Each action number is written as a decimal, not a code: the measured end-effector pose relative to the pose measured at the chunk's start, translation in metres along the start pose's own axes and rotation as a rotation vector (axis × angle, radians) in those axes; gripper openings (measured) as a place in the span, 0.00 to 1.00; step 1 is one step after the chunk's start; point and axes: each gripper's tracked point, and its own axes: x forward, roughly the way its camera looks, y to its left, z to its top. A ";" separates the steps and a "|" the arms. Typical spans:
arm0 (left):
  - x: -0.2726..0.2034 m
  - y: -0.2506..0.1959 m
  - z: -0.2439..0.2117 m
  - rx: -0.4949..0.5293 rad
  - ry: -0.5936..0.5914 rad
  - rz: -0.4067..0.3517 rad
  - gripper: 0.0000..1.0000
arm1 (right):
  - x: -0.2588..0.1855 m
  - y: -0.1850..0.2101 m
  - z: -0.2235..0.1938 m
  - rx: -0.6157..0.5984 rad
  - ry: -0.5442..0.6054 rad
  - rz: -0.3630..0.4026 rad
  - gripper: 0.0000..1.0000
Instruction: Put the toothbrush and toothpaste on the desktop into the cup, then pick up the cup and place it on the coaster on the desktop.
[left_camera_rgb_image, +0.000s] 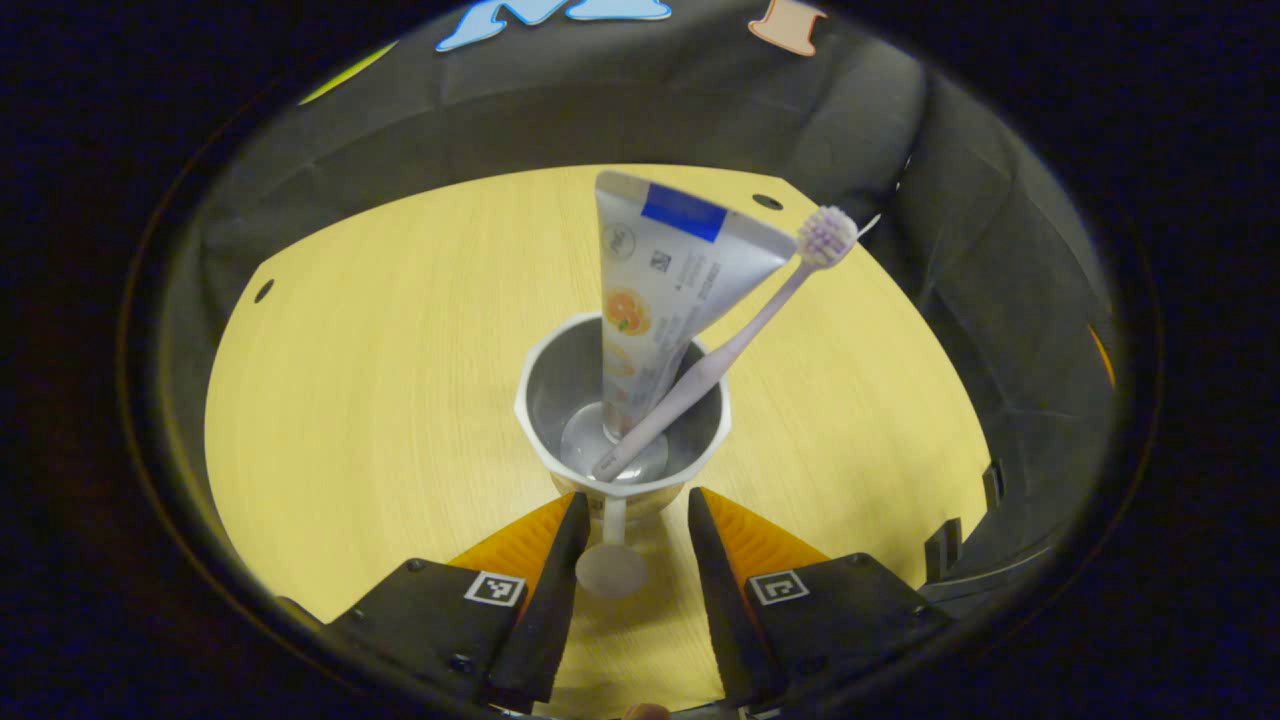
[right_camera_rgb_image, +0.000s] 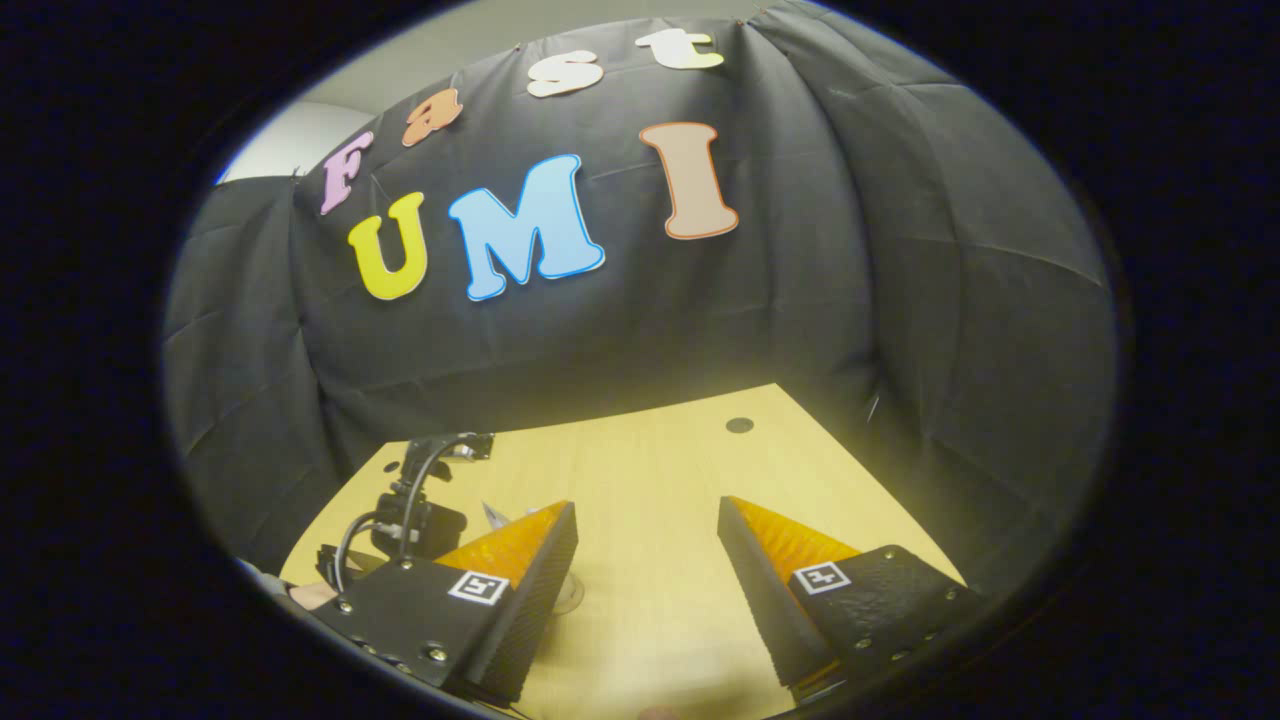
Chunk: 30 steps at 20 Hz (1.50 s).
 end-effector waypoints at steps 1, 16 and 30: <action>-0.009 -0.004 0.006 -0.015 -0.034 -0.002 0.71 | 0.000 -0.002 0.003 -0.011 -0.006 0.007 0.88; -0.175 -0.013 0.092 -0.046 -0.635 0.065 0.98 | -0.015 0.013 0.044 -0.157 -0.132 0.088 0.88; -0.292 -0.006 0.126 0.008 -0.985 0.152 0.96 | -0.036 0.043 0.066 -0.304 -0.294 0.086 0.88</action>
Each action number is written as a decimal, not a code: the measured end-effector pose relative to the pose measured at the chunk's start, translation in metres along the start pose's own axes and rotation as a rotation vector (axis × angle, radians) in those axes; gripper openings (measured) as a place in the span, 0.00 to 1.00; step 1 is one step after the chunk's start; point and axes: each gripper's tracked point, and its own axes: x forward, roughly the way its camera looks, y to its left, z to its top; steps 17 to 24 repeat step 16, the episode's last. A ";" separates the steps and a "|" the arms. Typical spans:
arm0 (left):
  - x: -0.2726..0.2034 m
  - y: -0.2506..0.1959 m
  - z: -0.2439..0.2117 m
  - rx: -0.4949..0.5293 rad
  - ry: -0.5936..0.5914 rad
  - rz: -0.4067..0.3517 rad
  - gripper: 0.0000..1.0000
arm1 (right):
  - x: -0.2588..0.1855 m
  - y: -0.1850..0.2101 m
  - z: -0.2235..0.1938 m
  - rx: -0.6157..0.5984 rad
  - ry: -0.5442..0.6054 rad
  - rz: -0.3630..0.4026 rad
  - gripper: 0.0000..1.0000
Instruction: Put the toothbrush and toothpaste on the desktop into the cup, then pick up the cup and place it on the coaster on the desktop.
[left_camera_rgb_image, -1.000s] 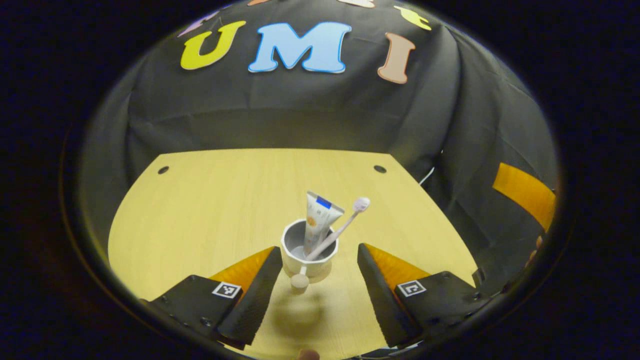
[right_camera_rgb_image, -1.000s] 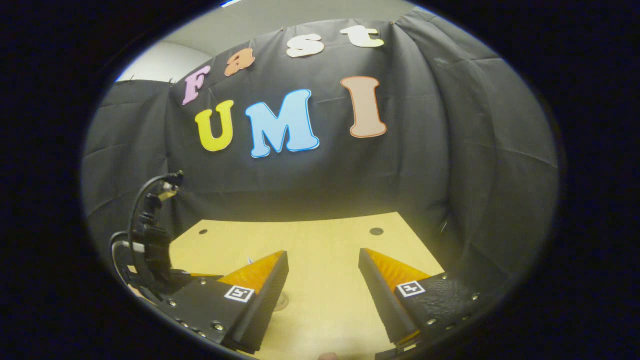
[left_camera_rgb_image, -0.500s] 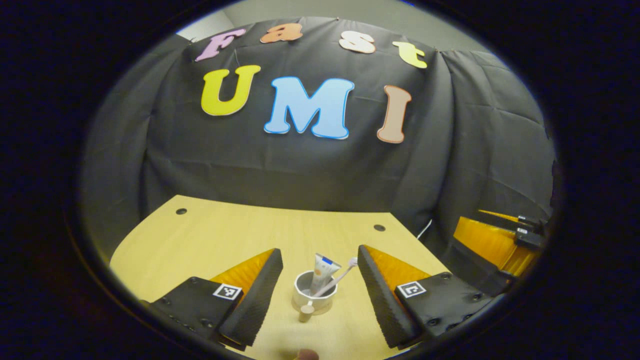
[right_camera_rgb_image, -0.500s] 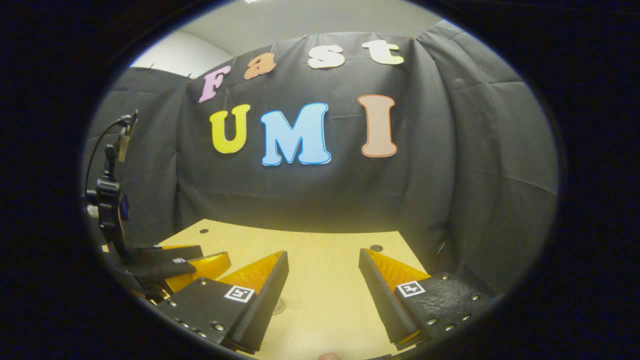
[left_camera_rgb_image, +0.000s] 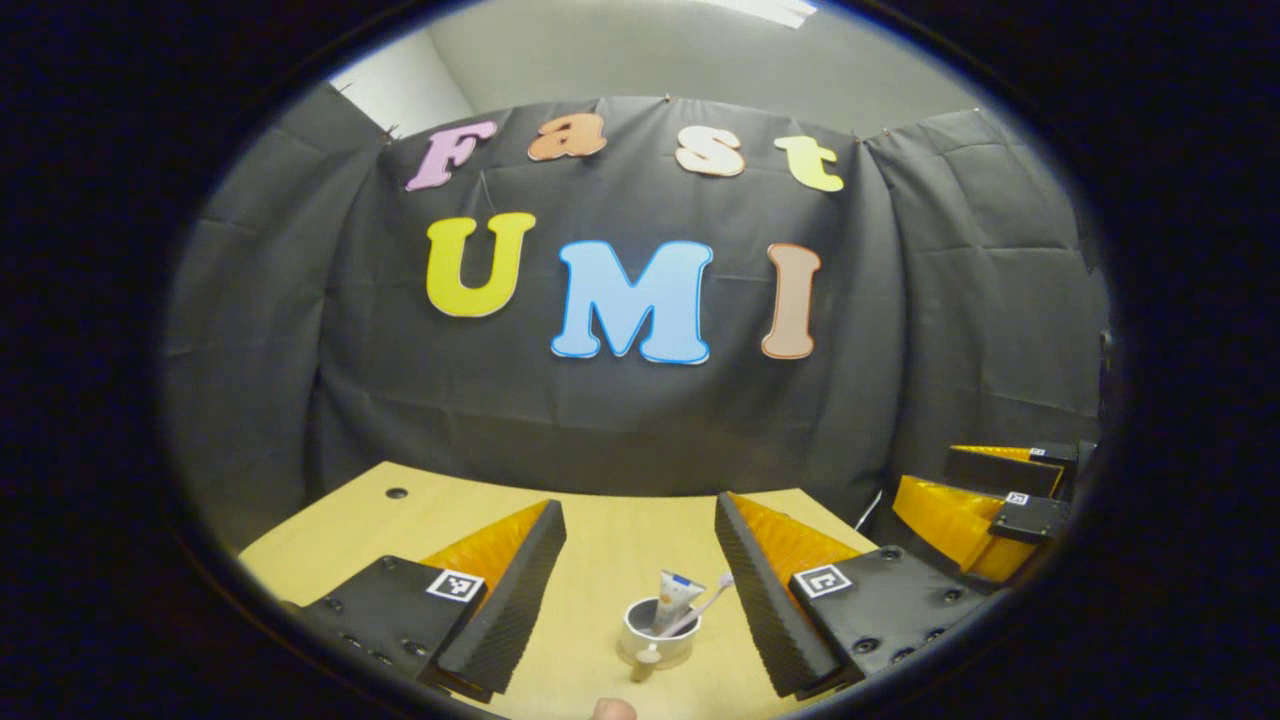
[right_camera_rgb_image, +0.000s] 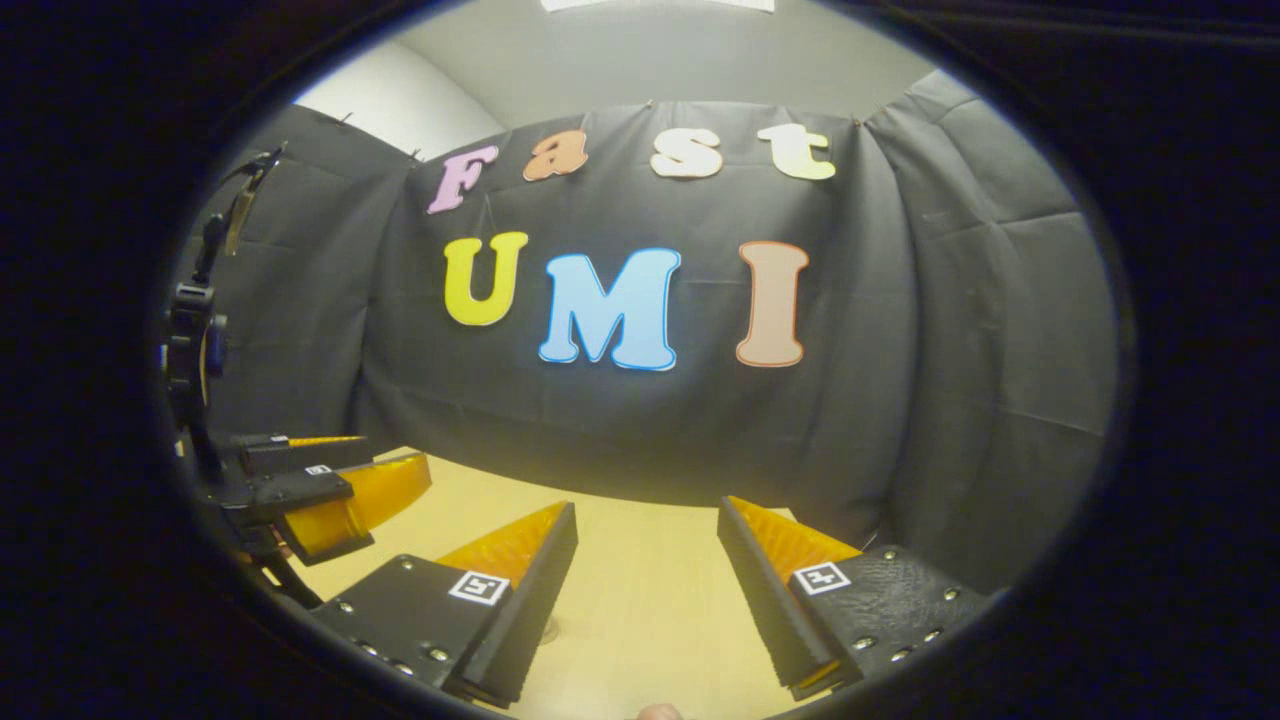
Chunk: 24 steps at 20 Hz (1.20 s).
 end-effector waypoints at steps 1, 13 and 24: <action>-0.002 0.001 0.006 0.011 -0.020 0.003 0.96 | -0.001 0.002 0.002 -0.009 -0.010 -0.001 0.88; -0.002 0.021 0.020 0.032 -0.087 0.001 0.94 | 0.000 0.015 0.017 -0.024 -0.065 -0.084 0.81; 0.005 0.034 0.023 0.041 -0.087 0.003 0.94 | 0.001 0.015 0.025 -0.007 -0.079 -0.106 0.87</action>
